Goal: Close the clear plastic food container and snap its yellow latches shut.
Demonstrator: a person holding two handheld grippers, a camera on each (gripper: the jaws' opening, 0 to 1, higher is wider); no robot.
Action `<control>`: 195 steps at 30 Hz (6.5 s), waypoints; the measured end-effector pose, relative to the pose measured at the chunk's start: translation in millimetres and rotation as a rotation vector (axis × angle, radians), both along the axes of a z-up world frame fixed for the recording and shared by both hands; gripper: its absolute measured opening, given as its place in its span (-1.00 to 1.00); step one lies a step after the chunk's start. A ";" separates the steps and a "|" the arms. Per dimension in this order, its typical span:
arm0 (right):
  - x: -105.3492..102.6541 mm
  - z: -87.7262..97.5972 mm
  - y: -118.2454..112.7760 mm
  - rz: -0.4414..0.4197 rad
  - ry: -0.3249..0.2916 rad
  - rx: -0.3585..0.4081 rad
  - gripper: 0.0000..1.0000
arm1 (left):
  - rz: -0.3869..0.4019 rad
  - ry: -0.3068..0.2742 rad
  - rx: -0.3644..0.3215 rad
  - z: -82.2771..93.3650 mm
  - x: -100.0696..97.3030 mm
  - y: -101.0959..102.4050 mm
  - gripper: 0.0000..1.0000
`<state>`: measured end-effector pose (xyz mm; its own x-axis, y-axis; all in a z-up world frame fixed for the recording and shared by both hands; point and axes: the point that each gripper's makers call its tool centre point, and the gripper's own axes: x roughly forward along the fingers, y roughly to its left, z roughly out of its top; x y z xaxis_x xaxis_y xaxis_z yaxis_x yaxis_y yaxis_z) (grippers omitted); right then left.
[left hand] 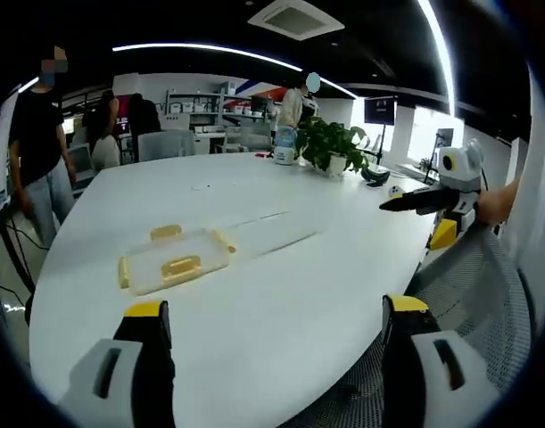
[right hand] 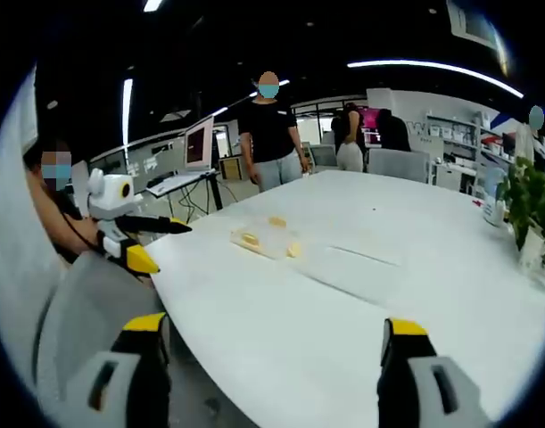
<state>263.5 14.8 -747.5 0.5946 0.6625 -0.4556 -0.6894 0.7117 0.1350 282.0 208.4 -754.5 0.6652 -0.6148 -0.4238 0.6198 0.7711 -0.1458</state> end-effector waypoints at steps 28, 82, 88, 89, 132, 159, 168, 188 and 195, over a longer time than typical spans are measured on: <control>1.8 -1.2 -2.6 -0.009 -0.001 -0.001 0.98 | -0.005 0.009 0.010 -2.9 -0.6 -0.7 0.89; 10.5 -8.0 -5.7 -0.007 0.045 -0.018 0.98 | -0.036 0.047 0.026 -6.8 -4.1 -2.7 0.83; 26.0 -2.5 1.2 0.020 0.033 -0.019 0.98 | -0.016 0.049 0.015 -3.5 3.6 6.2 0.80; 30.5 -0.9 3.1 0.025 0.021 -0.019 0.98 | -0.017 0.054 0.019 -4.3 5.2 7.6 0.80; 91.1 -0.6 48.6 0.170 -0.009 -0.074 0.85 | -0.046 0.012 0.107 -7.0 67.5 45.8 0.77; 125.9 -0.6 77.2 0.229 -0.014 -0.118 0.78 | -0.074 0.011 0.141 -18.3 101.9 69.7 0.74; 135.9 3.9 85.8 0.245 -0.026 -0.121 0.78 | -0.078 0.012 0.143 -19.9 110.8 73.2 0.72; 156.5 2.7 112.6 0.319 -0.040 -0.146 0.75 | -0.096 0.012 0.177 -24.9 128.4 83.3 0.69; 165.8 6.2 122.4 0.353 -0.060 -0.151 0.75 | -0.092 0.009 0.186 -24.2 139.1 86.6 0.68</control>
<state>429.3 137.1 -741.4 0.3708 0.7594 -0.5346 -0.8989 0.4382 -0.0010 421.1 295.0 -778.7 0.6056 -0.5833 -0.5413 0.6880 0.7257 -0.0123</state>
